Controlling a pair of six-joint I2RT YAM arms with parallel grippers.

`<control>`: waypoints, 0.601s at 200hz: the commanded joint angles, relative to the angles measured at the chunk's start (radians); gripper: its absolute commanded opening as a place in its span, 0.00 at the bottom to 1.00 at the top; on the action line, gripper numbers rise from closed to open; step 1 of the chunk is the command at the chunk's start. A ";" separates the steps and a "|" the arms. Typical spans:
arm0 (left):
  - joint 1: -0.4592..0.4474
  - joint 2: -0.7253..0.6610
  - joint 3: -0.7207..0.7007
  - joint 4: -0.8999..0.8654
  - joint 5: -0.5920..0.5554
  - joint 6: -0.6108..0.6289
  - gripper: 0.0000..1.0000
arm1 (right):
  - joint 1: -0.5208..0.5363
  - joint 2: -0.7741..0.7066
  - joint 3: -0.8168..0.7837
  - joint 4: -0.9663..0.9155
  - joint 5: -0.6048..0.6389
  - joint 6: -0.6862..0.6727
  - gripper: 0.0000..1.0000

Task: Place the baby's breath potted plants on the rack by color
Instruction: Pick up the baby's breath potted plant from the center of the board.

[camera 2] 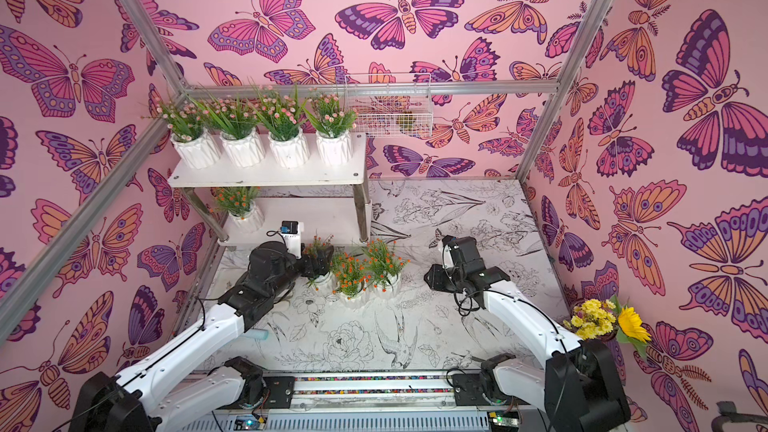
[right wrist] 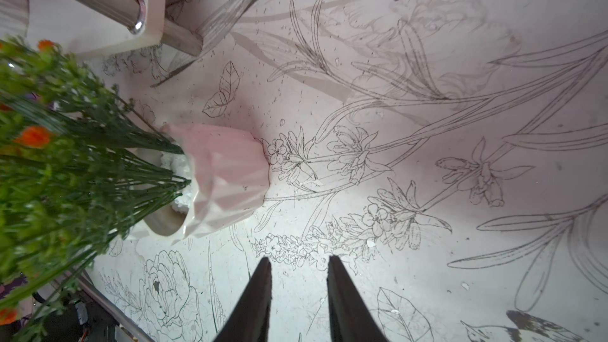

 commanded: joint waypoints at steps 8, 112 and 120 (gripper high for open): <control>-0.032 -0.032 0.005 0.031 0.090 0.074 1.00 | 0.041 0.055 0.060 0.050 0.031 0.019 0.30; -0.116 -0.084 0.002 0.029 0.129 0.175 1.00 | 0.150 0.212 0.180 0.075 0.080 0.014 0.28; -0.118 -0.082 0.001 0.029 0.123 0.176 1.00 | 0.156 0.222 0.187 0.077 0.080 0.015 0.28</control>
